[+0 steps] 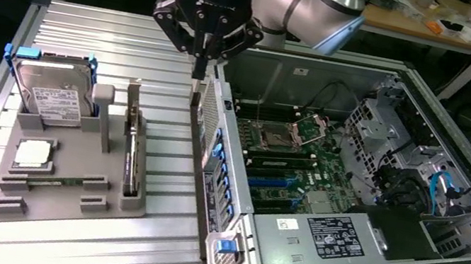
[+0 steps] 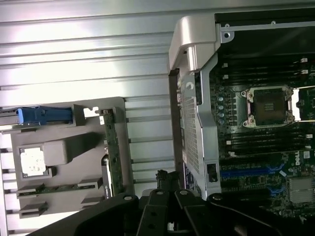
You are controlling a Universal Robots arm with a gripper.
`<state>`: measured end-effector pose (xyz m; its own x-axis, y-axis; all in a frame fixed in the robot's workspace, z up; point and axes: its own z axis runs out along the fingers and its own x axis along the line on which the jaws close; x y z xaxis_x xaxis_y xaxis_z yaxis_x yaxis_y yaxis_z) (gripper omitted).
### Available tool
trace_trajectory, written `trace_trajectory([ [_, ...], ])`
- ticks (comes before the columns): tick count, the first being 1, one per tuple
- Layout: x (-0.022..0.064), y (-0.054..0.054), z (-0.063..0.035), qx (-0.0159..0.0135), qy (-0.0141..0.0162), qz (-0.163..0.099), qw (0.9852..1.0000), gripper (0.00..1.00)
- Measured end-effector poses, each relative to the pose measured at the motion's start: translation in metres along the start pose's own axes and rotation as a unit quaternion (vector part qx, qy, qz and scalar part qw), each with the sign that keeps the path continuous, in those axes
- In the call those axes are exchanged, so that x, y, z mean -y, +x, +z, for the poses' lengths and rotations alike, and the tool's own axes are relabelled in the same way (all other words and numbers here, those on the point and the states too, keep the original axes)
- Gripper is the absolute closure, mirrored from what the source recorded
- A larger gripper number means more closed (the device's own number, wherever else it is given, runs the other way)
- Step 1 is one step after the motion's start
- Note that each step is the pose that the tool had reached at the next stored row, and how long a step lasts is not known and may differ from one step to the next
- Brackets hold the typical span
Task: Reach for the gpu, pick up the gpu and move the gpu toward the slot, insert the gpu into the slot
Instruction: 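Reach for the gpu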
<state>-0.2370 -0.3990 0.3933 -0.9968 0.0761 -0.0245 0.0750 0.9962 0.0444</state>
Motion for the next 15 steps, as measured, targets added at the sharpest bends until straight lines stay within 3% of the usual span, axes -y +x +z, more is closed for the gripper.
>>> trace_trajectory([
  [15,0.0030,0.039,-0.0011,0.0000,0.0000,0.000,1.0000,0.89],
])
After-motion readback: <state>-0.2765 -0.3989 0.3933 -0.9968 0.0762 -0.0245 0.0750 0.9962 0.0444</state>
